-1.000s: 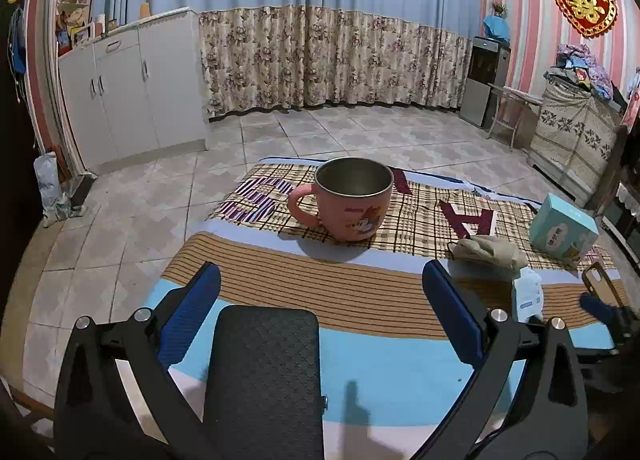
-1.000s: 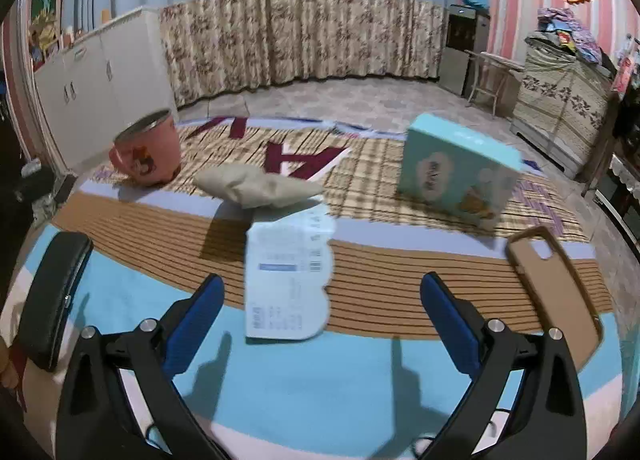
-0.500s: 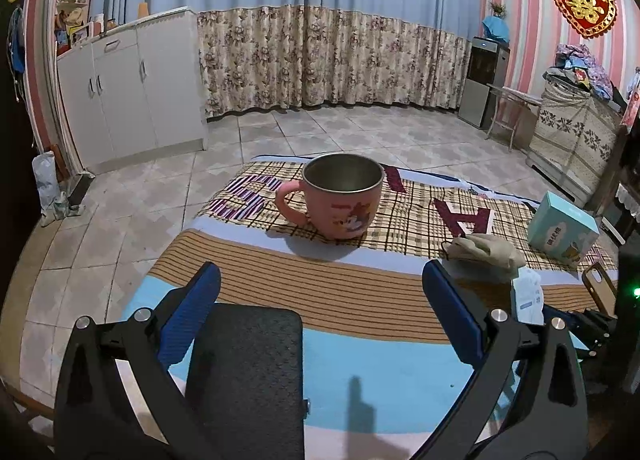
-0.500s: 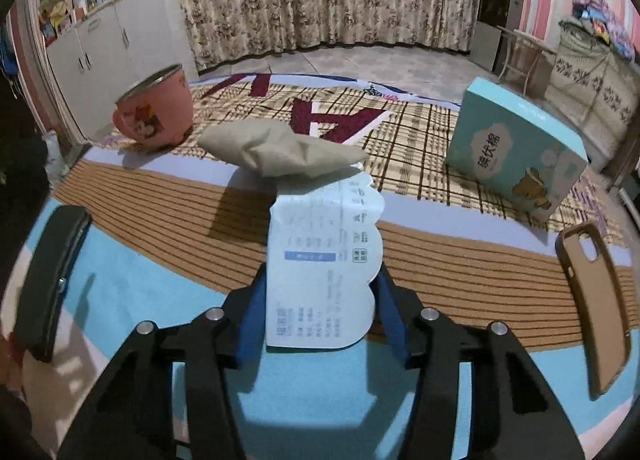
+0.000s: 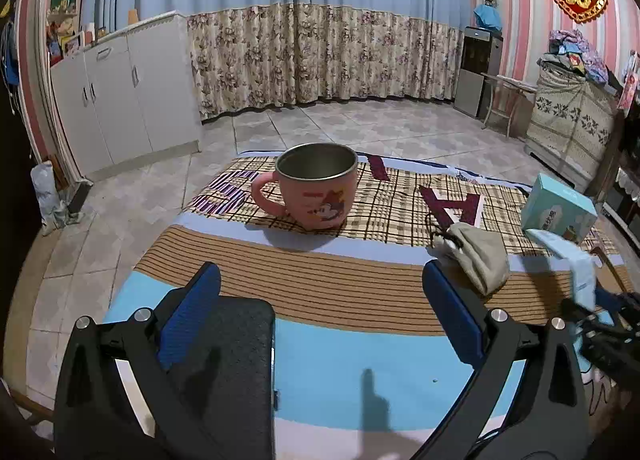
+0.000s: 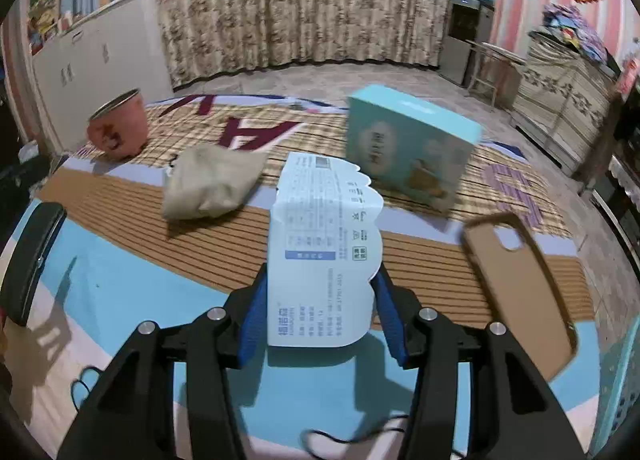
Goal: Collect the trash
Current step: 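Grasp the beige cloth bag with the left tool while the right tool holds the paper packet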
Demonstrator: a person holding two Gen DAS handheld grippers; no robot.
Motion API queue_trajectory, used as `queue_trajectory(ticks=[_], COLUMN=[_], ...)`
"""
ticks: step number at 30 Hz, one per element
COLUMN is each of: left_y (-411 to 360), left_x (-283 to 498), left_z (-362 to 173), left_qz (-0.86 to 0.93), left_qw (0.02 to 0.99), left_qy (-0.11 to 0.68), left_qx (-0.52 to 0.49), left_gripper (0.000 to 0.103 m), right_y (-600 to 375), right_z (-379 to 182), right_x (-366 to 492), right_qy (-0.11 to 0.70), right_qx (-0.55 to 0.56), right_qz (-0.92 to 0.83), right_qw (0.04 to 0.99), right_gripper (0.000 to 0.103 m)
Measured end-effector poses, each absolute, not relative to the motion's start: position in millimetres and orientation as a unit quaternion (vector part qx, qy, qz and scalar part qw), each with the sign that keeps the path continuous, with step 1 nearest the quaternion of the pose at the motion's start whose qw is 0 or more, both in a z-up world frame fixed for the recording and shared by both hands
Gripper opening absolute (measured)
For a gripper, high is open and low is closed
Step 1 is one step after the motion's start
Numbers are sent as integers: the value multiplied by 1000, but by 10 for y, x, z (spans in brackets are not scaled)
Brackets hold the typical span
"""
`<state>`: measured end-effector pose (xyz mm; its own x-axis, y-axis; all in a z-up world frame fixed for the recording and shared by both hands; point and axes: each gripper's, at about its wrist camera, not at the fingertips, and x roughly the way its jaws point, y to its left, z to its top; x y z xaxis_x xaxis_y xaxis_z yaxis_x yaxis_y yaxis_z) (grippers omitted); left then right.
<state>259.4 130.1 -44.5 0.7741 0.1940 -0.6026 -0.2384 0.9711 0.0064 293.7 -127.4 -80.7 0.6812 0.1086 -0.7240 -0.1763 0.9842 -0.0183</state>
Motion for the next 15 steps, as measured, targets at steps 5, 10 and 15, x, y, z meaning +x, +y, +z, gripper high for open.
queue_trajectory(ticks=[5,10,15], left_y=[1103,877,600], left_x=[2581,2658,2770], left_z=[-453,-530,-586], left_qz=[100,73,53], left_qw=[944,941,940], left_qy=[312,328,336], left_qx=[-21,-29,-15], left_gripper=[97,97,97], right_y=[-1547,-1721,-1894], right_z=[-764,-637,-633], right_x=[2899,2913,2905], right_qy=[381,360,356], right_qx=[-37,-31,-30], right_qz=[57,48,45], right_qw=[922,931,933], right_gripper=[50,50,50])
